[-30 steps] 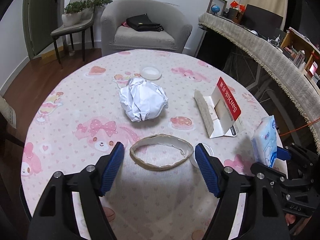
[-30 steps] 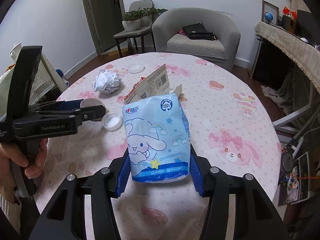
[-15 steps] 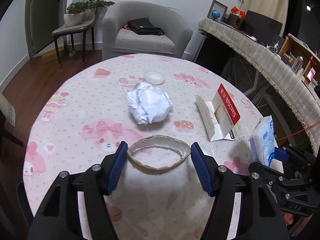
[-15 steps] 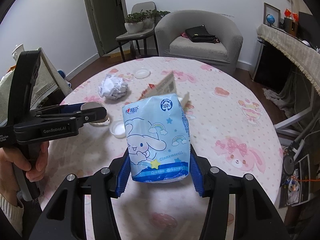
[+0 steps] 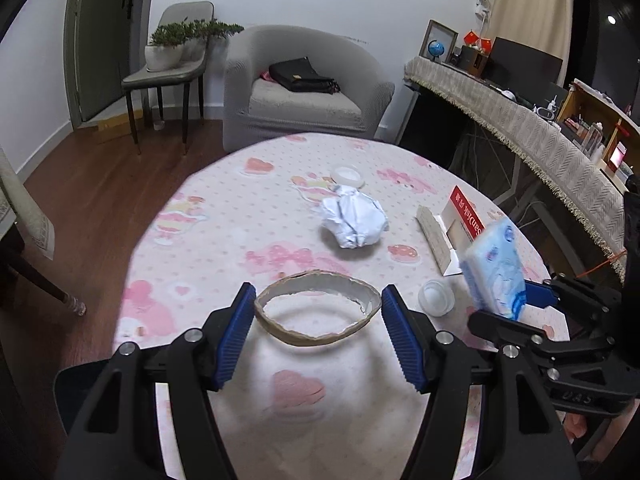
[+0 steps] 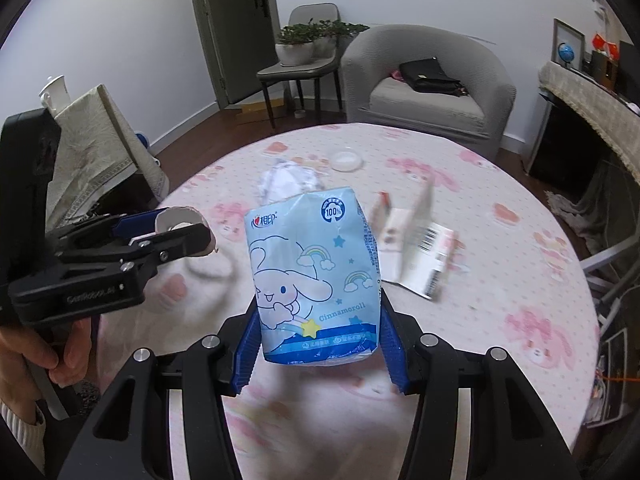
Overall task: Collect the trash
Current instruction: 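Carry the tape ring and wet-wipe pack with both grippers over the teal bin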
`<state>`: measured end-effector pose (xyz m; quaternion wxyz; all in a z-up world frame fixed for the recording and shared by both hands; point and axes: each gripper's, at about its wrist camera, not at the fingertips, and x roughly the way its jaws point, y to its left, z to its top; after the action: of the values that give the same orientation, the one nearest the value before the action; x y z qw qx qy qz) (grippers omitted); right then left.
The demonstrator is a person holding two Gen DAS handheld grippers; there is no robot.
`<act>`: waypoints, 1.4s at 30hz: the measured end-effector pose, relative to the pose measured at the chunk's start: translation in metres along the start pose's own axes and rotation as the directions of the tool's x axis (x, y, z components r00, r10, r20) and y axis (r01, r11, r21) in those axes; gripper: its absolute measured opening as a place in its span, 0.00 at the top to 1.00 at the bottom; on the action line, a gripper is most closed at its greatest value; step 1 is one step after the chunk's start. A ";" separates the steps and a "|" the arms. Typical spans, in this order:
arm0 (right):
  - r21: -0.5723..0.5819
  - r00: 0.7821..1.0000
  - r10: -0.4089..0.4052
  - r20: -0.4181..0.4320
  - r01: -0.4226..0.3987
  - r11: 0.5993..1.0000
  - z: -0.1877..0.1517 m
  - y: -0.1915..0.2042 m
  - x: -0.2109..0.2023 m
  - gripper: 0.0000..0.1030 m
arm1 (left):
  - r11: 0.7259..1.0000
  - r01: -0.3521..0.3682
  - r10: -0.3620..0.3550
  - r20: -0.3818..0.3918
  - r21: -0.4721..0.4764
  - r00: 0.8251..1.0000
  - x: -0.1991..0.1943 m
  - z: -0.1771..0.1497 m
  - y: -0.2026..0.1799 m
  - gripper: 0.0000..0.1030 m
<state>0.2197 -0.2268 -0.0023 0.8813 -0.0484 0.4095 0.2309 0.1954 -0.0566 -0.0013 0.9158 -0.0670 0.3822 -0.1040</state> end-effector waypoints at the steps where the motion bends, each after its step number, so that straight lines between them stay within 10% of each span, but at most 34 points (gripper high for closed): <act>1: -0.001 1.000 0.007 0.001 -0.007 1.000 0.002 0.004 0.001 0.48 | 1.000 -0.006 0.006 0.008 -0.002 1.000 -0.005 -0.001 0.005 0.35; 25: -0.125 0.989 0.145 -0.020 -0.146 0.981 0.033 0.138 0.047 0.48 | 0.981 -0.129 0.136 0.046 -0.142 0.990 -0.069 -0.034 0.136 0.35; 42: -0.196 0.963 0.262 -0.067 -0.270 0.943 0.041 0.241 0.085 0.48 | 0.931 -0.268 0.256 -0.077 -0.249 0.964 -0.079 -0.089 0.240 0.35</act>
<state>0.1883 0.0298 -0.0133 0.8241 -0.0870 0.4040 0.3875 0.1108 0.1918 -0.0575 0.8965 -0.1313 0.4177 0.0680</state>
